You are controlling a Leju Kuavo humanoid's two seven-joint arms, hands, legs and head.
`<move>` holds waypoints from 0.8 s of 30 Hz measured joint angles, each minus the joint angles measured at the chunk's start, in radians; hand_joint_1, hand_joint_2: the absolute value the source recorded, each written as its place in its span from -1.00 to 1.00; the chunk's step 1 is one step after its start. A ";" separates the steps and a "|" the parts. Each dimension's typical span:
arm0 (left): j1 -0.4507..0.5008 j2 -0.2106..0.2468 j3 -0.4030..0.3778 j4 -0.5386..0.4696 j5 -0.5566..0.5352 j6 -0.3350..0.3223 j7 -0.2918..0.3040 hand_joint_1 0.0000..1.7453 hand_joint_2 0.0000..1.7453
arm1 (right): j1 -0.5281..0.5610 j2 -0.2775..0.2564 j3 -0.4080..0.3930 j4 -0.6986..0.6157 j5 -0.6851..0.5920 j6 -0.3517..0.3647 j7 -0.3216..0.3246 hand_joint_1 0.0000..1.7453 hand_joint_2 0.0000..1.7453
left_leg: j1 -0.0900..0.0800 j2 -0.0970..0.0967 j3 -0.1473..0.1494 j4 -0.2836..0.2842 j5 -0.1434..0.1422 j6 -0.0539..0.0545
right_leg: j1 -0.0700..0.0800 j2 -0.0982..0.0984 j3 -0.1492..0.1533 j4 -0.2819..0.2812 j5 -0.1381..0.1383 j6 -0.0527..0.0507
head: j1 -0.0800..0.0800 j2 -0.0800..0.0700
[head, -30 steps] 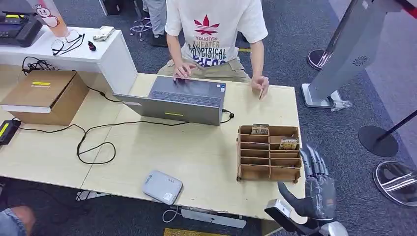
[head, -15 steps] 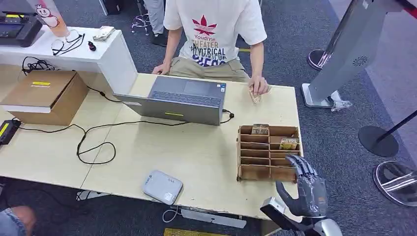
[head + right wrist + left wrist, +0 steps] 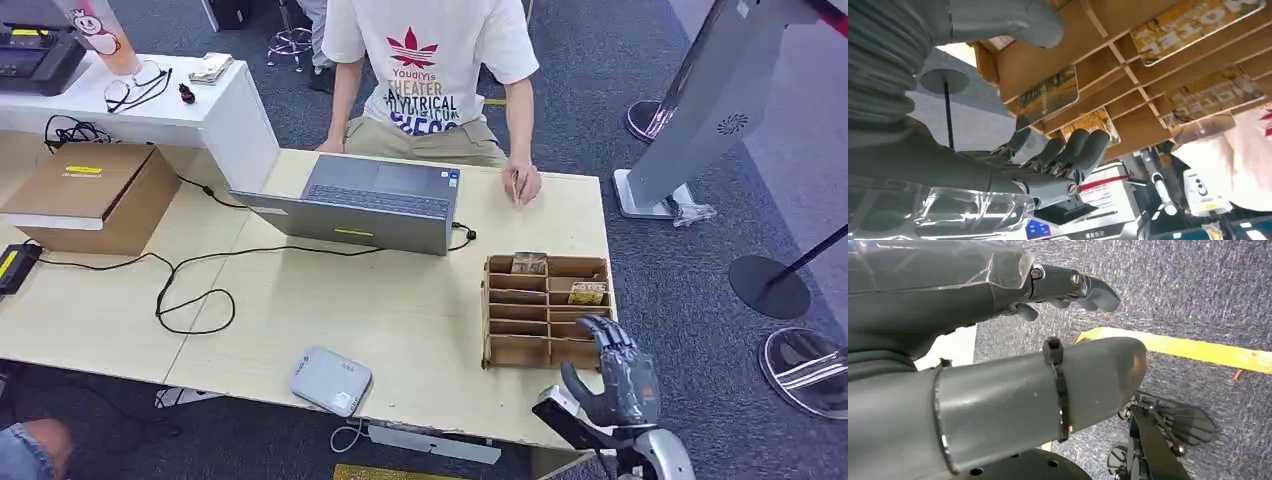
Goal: Pass the card to the sensor for recognition and then transmit it.
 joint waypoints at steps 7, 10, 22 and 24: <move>0.000 0.003 0.000 0.000 0.000 0.002 -0.001 -1.00 -1.00 | -0.039 0.000 0.000 0.068 -0.017 -0.002 -0.009 -0.18 1.00 | 0.000 0.000 0.000 0.000 0.000 0.000 | 0.000 0.000 0.000 0.000 0.000 0.000 | 0.000 0.000; 0.001 0.004 0.000 0.000 0.000 0.002 -0.006 -1.00 -1.00 | -0.052 -0.001 -0.001 0.088 -0.032 -0.004 -0.015 0.14 1.00 | 0.000 0.000 0.000 0.000 0.000 0.000 | 0.000 0.000 0.000 0.000 0.000 0.000 | 0.000 0.000; 0.006 0.006 0.000 0.000 0.006 0.009 0.003 -1.00 -1.00 | -0.139 -0.002 0.004 0.185 -0.051 -0.001 -0.051 0.56 1.00 | 0.000 0.000 0.000 0.000 0.001 0.000 | 0.000 0.000 0.000 0.000 0.000 0.000 | 0.000 0.000; 0.006 0.006 0.000 0.000 0.006 0.010 0.003 -1.00 -1.00 | -0.150 -0.002 0.005 0.197 -0.054 -0.002 -0.054 0.60 1.00 | 0.000 0.000 0.000 0.000 0.001 0.000 | 0.000 0.000 0.000 0.000 0.000 0.000 | 0.000 0.000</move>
